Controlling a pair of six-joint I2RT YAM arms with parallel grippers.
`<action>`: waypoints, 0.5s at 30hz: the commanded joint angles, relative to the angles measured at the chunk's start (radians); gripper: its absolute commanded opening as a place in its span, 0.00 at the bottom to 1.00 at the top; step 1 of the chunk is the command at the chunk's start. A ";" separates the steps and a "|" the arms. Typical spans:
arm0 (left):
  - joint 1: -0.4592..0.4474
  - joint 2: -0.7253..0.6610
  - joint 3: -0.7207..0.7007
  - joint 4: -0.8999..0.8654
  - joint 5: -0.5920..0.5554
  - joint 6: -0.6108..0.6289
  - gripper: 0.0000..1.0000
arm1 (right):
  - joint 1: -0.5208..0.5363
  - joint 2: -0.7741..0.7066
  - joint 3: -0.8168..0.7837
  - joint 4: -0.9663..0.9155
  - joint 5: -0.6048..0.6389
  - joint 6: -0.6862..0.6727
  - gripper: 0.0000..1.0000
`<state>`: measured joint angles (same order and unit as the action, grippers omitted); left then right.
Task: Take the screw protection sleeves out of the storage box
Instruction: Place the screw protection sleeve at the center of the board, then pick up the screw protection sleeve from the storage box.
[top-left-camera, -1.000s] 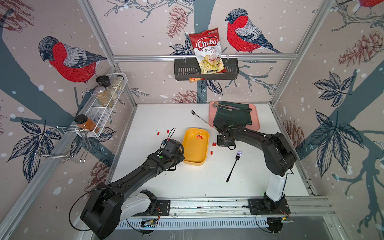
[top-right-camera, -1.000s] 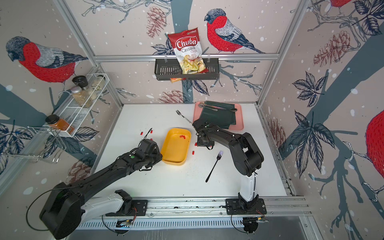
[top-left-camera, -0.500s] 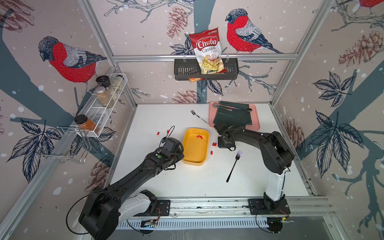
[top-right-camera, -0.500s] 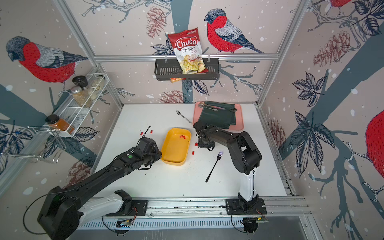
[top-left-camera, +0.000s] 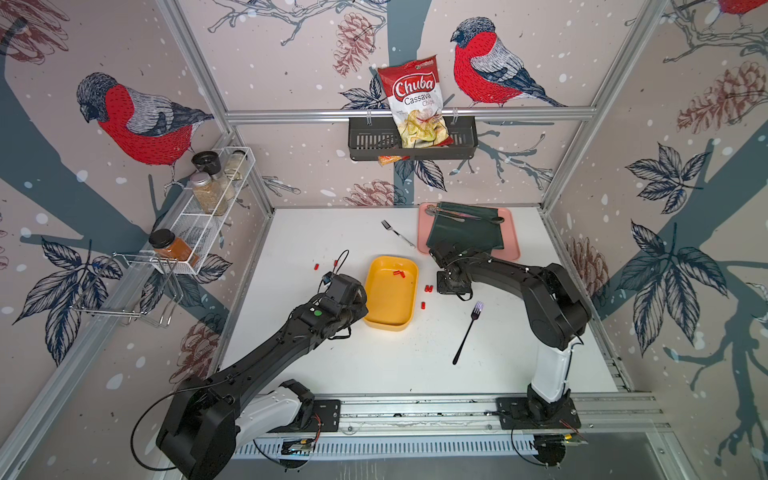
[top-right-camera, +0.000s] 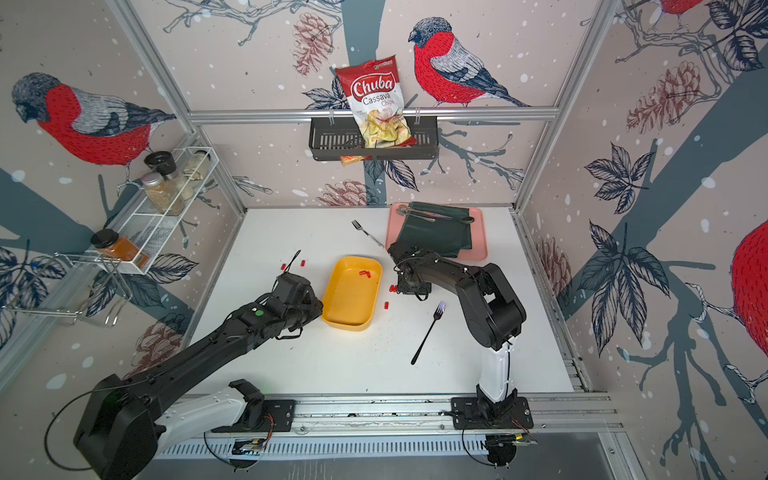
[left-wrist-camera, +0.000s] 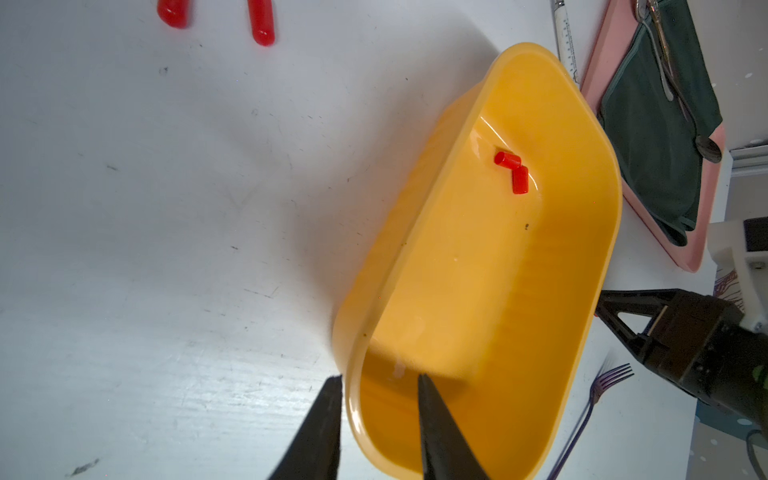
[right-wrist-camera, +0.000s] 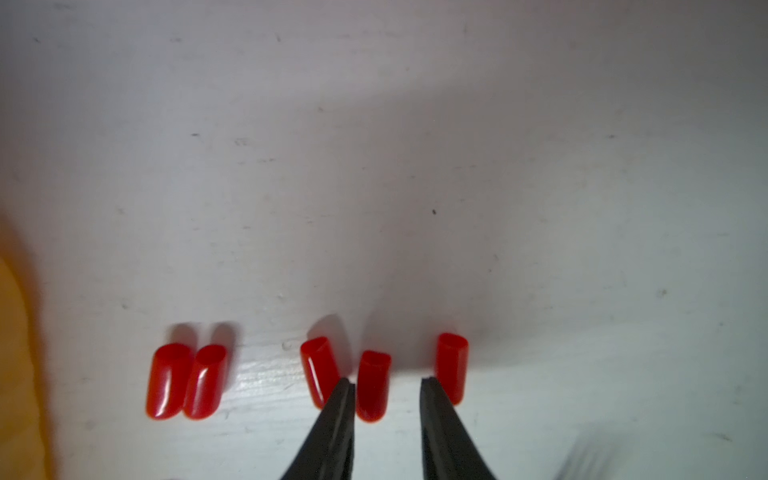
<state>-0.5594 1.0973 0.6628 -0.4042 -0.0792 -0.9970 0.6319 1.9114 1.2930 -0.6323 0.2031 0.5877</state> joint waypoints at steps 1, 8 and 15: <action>-0.002 0.000 0.019 -0.005 -0.017 0.025 0.33 | -0.001 -0.028 0.022 -0.020 0.017 0.021 0.33; -0.001 0.039 0.101 0.047 0.012 0.188 0.34 | 0.016 -0.109 0.070 -0.037 -0.051 0.089 0.33; 0.001 0.200 0.262 0.141 0.247 0.463 0.37 | 0.072 0.004 0.131 -0.020 -0.166 0.175 0.31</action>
<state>-0.5594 1.2427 0.8646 -0.3183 0.0319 -0.6994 0.6838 1.8771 1.3972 -0.6563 0.0940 0.7139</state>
